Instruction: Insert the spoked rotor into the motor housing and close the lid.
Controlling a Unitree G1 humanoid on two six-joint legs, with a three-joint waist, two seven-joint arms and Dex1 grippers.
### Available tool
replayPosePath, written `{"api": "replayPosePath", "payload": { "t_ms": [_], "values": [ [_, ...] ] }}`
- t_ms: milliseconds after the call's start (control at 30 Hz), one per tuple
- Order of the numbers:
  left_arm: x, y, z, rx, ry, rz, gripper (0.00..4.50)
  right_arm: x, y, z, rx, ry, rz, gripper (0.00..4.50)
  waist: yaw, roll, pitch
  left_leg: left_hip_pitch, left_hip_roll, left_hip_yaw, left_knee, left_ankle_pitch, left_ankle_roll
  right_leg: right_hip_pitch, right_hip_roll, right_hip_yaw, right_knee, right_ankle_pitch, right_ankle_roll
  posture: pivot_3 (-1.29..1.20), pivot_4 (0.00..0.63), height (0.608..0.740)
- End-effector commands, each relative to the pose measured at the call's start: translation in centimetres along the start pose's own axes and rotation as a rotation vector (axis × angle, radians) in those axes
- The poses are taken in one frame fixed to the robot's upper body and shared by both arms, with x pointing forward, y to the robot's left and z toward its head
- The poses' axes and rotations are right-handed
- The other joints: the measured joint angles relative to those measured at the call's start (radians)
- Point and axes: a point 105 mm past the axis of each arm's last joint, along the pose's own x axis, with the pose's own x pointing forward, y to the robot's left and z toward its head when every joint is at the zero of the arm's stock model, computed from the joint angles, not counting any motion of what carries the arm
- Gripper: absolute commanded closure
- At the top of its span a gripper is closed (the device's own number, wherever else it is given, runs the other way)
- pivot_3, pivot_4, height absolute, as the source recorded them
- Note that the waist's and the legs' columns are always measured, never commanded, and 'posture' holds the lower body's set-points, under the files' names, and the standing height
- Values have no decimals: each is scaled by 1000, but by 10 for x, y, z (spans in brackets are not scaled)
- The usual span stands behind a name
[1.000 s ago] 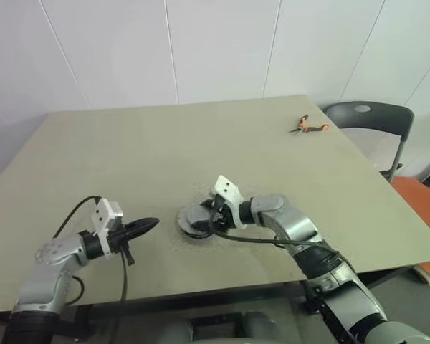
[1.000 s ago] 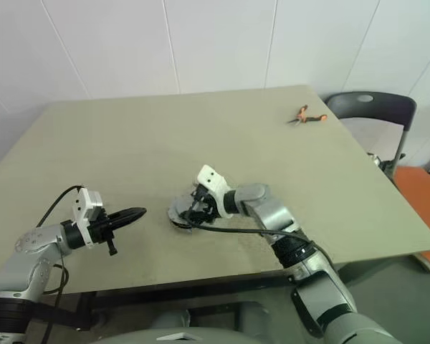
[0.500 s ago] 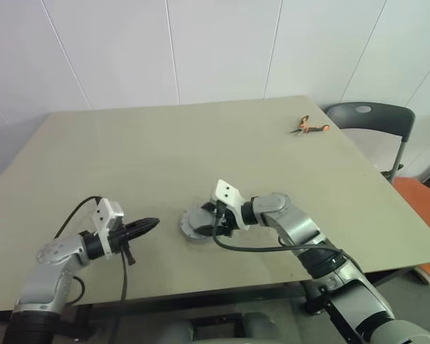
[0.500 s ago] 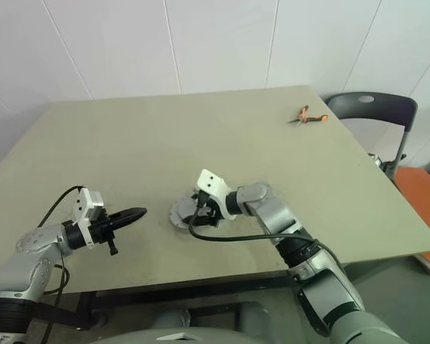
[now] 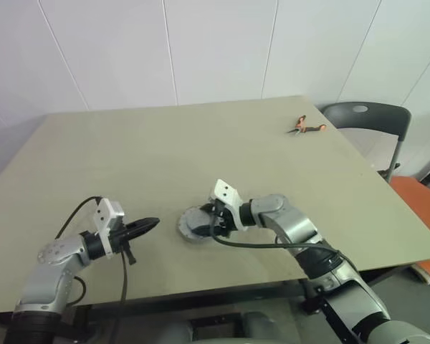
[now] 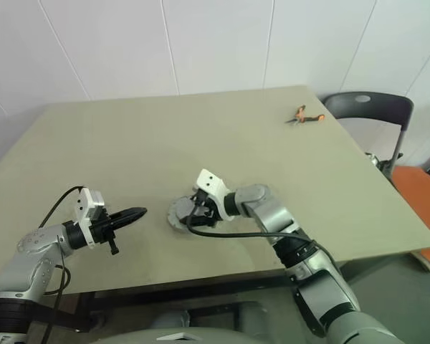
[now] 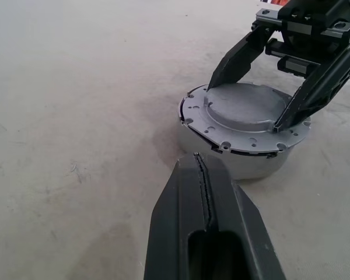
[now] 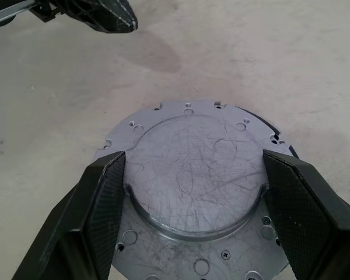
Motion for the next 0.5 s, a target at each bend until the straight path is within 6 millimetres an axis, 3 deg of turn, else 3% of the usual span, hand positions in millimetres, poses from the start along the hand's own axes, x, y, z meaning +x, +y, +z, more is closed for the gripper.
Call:
{"api": "replayPosePath", "payload": {
  "t_ms": [33,300,500],
  "values": [
    [3,1,5,30,-15,-10,4500,-5,-13,19,-38,-69,-56,1313,0,0,0,0,0,0,0,0,-1,0,1,0,0,0,0,0,0,740],
    [3,0,2,27,-7,-12,4500,-10,-13,35,-27,-152,-25,1313,3,0,0,-1,1,0,2,1,-2,1,1,0,0,1,-2,0,0,740],
    [4,0,1,27,-3,-14,4500,-11,-19,33,-19,-153,-39,1313,5,0,0,-2,1,0,1,1,-2,-1,0,0,-1,2,-2,0,0,740]
  ]
}}
